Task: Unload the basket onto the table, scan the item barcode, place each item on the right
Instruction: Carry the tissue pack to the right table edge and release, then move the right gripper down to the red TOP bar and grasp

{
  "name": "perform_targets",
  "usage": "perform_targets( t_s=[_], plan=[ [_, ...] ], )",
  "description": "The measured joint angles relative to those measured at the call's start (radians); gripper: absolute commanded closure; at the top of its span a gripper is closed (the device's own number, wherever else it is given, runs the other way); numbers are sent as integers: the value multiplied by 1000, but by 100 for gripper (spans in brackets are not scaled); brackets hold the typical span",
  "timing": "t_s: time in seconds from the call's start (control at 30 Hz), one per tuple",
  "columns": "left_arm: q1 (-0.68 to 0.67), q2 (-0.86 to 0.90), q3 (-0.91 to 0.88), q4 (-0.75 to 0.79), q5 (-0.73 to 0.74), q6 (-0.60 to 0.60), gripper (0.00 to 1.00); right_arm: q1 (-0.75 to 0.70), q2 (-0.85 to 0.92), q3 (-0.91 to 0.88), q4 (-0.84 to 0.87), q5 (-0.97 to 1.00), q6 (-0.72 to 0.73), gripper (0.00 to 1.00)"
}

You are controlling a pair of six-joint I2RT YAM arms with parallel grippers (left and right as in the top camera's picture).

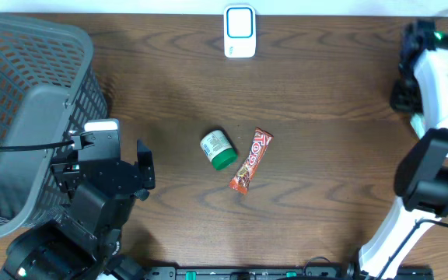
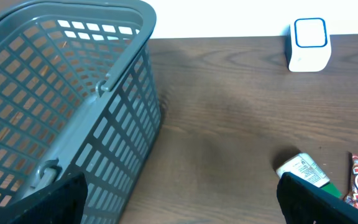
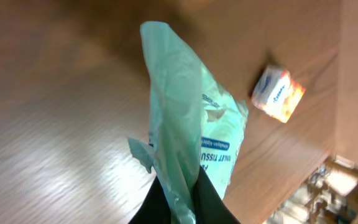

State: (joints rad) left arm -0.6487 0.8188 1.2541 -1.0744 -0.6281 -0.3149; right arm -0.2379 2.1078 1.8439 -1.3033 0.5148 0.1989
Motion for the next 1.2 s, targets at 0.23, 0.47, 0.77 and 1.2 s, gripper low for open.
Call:
perform_targets(
  t_s=[0.23,0.47,0.77,1.2],
  plan=[
    [0,0,0,0,0,0,3,-155,13,-209,152,-8,37,45],
    [0,0,0,0,0,0,2,-219,12,-129,69,24,61,1],
    [0,0,0,0,0,0,2,-153,-59,117,-95,-256,108,1],
    [0,0,0,0,0,0,2,340,-76,-65,-72,-784,270,1]
  ],
)
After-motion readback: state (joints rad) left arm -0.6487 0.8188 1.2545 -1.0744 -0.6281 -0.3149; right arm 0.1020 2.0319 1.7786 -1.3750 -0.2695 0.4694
